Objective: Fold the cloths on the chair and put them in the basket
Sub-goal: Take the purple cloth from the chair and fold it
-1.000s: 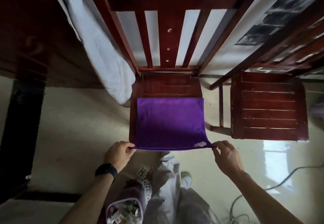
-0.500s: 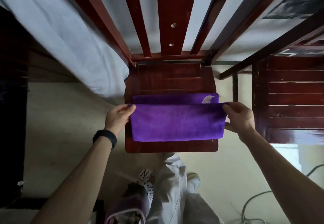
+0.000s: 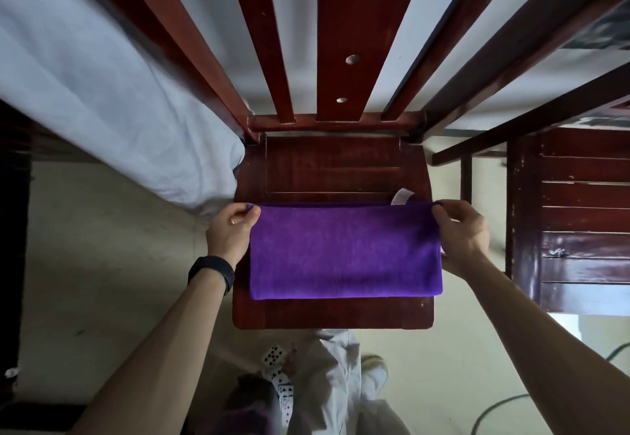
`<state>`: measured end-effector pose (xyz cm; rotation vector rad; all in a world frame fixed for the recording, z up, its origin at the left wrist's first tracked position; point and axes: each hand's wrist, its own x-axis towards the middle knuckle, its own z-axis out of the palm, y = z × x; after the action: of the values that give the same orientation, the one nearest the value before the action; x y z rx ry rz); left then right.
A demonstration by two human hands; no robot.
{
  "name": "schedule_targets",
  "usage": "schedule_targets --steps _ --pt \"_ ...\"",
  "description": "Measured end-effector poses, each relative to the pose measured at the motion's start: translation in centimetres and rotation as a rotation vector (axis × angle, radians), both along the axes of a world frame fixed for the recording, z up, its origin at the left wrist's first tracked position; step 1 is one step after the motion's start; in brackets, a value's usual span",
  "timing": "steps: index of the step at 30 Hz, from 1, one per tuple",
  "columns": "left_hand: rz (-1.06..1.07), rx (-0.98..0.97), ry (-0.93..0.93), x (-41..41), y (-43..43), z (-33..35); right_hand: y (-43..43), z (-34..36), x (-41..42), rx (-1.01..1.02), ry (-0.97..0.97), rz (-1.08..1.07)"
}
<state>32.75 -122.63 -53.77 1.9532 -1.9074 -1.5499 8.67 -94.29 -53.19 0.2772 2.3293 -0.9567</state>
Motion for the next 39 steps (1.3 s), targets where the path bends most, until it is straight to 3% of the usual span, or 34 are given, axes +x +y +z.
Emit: schedule_targets --steps 13,17,19,22,24,27,31,35,39 --pt "-0.030 -0.278 -0.145 -1.8 1.8 -1.0 -1.3 -1.7 0.3 0.190 0.174 0.091" --pt "-0.209 -0.405 -0.224 -2.2 2.3 -1.1 -1.2 -2.2 0.8 0.162 0.206 0.094" --pt "-0.325 -0.568 -0.272 -2.1 3.0 -1.0 -0.6 -1.8 2.1 0.168 0.390 0.207" --pt "-0.537 -0.821 -0.187 -1.2 5.4 -0.8 -0.4 -0.8 5.1 0.249 0.649 0.511" --pt "-0.690 -0.781 -0.163 -0.4 7.4 -1.5 -0.5 -1.1 7.1 0.276 0.680 0.675" --pt "-0.853 -0.627 -0.287 1.2 8.7 -3.3 0.1 -2.7 8.2 0.379 0.535 0.835" --pt "-0.950 -0.642 -0.337 2.4 7.5 -5.4 1.7 -5.1 6.0 0.441 0.466 0.850" --pt "-0.936 -0.667 -0.314 2.6 7.4 -5.9 2.5 -6.5 5.3 0.315 0.534 0.854" --pt "-0.963 -0.681 -0.333 2.7 7.4 -5.6 3.0 -6.3 6.7 0.195 0.478 0.692"
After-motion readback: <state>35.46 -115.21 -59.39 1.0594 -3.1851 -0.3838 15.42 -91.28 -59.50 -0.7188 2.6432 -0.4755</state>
